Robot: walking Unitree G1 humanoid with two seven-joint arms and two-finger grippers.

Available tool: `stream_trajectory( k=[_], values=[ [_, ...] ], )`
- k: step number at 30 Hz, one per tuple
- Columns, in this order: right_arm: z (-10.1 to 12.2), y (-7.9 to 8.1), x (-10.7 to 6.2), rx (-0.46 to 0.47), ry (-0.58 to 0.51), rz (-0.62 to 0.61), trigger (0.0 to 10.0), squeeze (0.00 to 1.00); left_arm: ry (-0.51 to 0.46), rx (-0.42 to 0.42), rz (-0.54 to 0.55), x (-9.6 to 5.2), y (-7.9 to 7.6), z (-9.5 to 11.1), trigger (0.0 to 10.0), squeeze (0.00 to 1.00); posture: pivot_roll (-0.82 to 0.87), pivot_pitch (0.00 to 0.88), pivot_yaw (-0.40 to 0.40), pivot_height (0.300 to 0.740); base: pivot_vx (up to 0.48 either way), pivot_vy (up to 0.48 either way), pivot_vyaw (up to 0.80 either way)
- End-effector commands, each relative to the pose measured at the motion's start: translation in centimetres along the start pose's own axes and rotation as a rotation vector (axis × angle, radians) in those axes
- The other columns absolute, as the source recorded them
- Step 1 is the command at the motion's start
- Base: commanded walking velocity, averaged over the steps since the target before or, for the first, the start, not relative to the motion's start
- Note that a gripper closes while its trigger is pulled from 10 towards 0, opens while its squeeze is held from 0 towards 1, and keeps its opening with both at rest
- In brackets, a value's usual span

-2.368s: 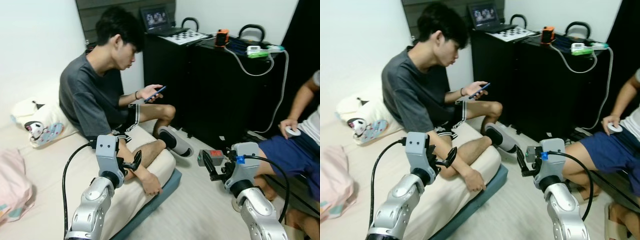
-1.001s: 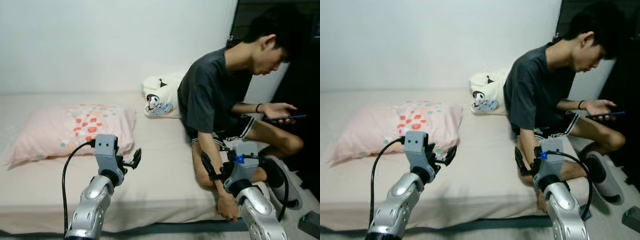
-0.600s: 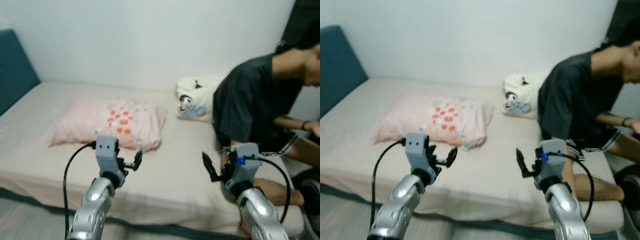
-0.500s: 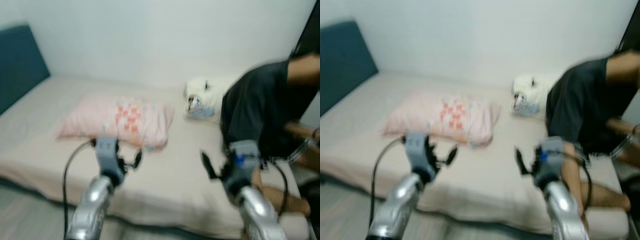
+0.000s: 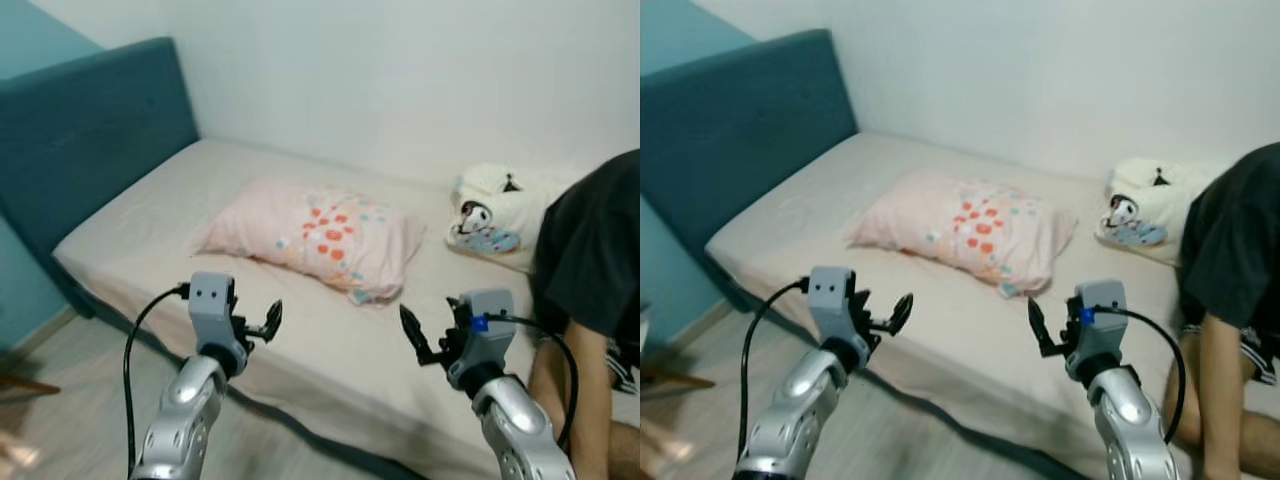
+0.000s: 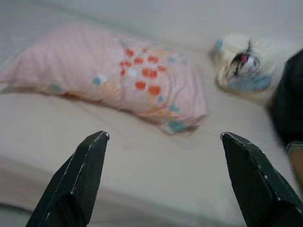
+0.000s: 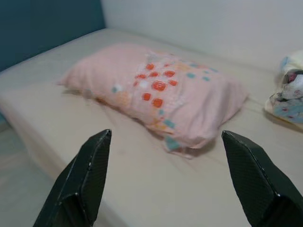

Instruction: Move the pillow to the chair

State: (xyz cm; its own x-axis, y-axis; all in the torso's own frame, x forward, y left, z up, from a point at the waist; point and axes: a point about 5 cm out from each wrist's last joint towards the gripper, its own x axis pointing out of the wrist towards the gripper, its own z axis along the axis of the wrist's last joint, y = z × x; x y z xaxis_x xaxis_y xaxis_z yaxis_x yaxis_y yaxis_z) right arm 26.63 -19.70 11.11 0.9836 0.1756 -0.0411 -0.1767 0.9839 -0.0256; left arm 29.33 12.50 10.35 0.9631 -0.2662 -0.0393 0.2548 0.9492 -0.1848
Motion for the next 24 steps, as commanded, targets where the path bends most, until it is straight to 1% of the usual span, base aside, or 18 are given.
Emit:
stream_trajectory(
  k=[1,13,16,22,24],
  values=[
    [-0.40,0.47,-0.12,0.012,0.014,0.019,10.0,0.00,0.010,-0.010,0.020,-0.28,0.53,-0.27,10.0,0.00,-0.07,0.000,-0.004,0.735,0.000,0.000,0.77],
    [-0.26,0.56,-0.12,0.001,0.009,0.031,10.0,0.00,0.009,-0.011,0.019,-0.29,0.52,-0.22,10.0,0.00,-0.07,0.000,-0.007,0.735,0.000,0.000,0.77],
    [-0.19,0.64,-0.09,0.000,0.006,0.037,10.0,0.00,0.011,-0.007,0.019,-0.28,0.53,-0.21,10.0,0.00,-0.07,0.000,-0.007,0.735,0.180,0.000,0.00],
    [-0.14,0.57,-0.02,0.003,0.013,0.035,10.0,0.00,0.008,-0.008,0.015,-0.27,0.42,-0.13,10.0,0.00,-0.07,0.000,-0.006,0.735,0.330,0.000,0.00],
    [-0.13,0.61,-0.04,-0.013,0.017,0.041,10.0,0.00,0.007,-0.009,0.015,-0.28,0.41,-0.12,10.0,0.00,-0.07,0.000,-0.006,0.735,0.356,0.000,0.00]
  ],
)
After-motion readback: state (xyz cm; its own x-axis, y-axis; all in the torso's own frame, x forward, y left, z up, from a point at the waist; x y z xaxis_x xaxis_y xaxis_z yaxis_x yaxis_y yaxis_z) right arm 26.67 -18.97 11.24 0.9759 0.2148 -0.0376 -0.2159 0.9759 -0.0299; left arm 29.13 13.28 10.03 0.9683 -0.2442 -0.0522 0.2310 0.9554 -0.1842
